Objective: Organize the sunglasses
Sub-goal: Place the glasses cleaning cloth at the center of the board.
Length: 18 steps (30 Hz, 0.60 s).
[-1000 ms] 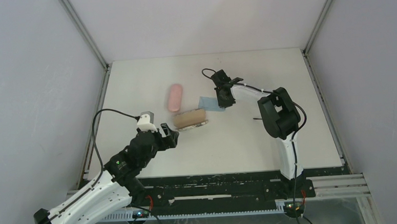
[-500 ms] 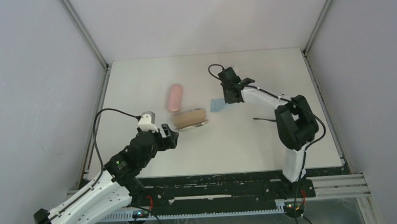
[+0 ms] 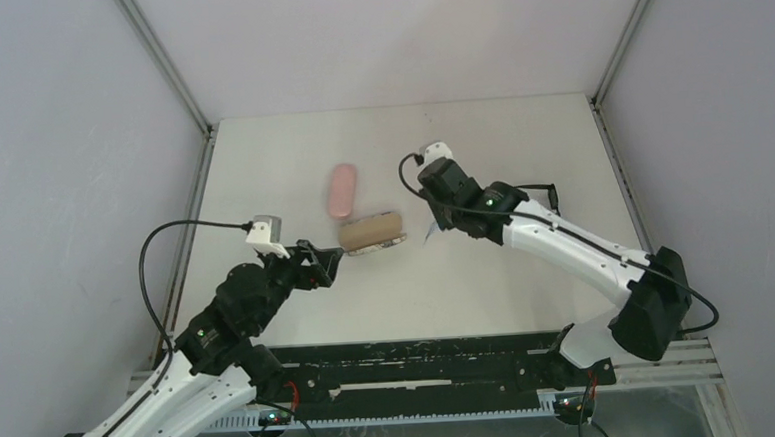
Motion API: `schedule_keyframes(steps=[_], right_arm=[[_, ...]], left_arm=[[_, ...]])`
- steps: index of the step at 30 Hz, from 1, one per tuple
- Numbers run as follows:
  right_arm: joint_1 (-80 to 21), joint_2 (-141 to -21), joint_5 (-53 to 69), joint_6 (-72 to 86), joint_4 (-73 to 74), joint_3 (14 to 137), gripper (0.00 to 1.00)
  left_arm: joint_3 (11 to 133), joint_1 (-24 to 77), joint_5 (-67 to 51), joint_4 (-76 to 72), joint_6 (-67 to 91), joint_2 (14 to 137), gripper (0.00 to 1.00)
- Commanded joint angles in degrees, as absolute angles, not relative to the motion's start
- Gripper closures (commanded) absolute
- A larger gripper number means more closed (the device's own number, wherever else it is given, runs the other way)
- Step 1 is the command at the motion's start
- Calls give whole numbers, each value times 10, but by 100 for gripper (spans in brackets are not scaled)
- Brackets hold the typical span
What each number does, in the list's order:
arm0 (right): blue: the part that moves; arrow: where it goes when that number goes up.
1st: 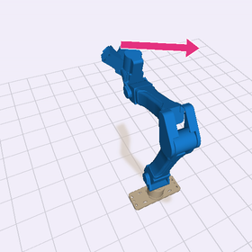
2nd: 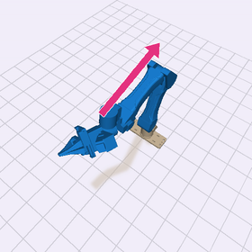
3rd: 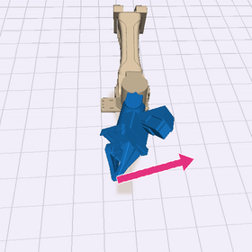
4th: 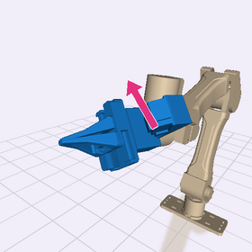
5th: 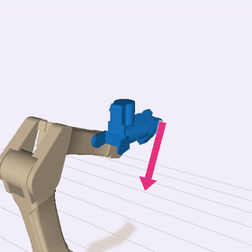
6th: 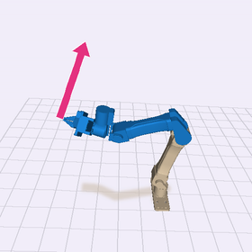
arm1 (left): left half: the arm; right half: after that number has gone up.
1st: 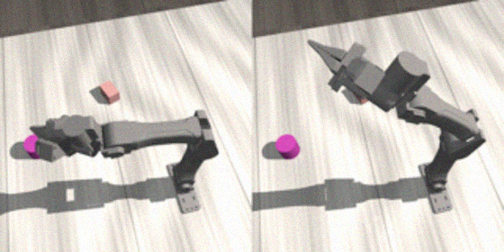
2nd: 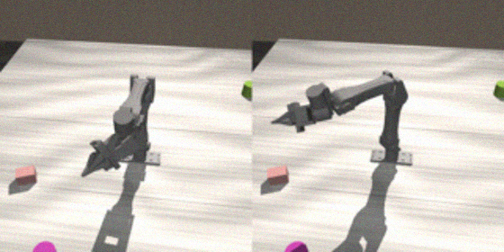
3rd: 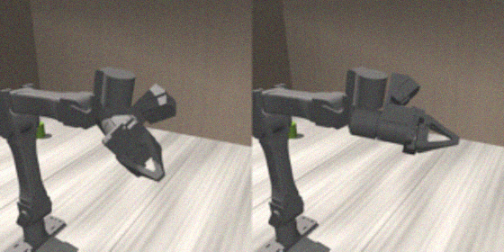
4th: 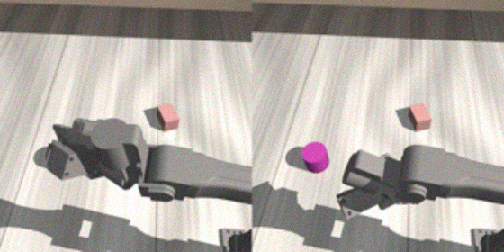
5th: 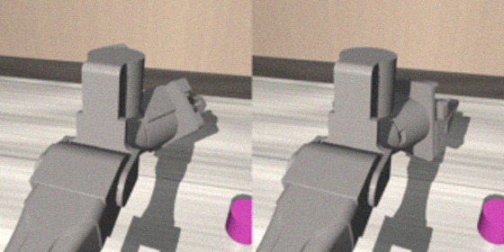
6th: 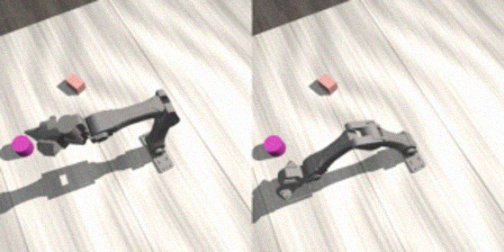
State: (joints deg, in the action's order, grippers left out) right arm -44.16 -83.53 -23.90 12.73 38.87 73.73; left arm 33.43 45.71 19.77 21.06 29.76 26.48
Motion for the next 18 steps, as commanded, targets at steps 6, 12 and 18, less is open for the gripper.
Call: schedule_keyframes(steps=[6, 12, 18], right_arm=[[-581, -725, -19, 80, 462, 676, 100], [-611, -726, 157, 20, 400, 629, 100], [-613, -806, 117, -15, 408, 629, 100]], left_arm=[[352, 455, 153, 225, 287, 229, 16], [340, 455, 148, 232, 298, 224, 17], [327, 455, 161, 235, 317, 218, 18]])
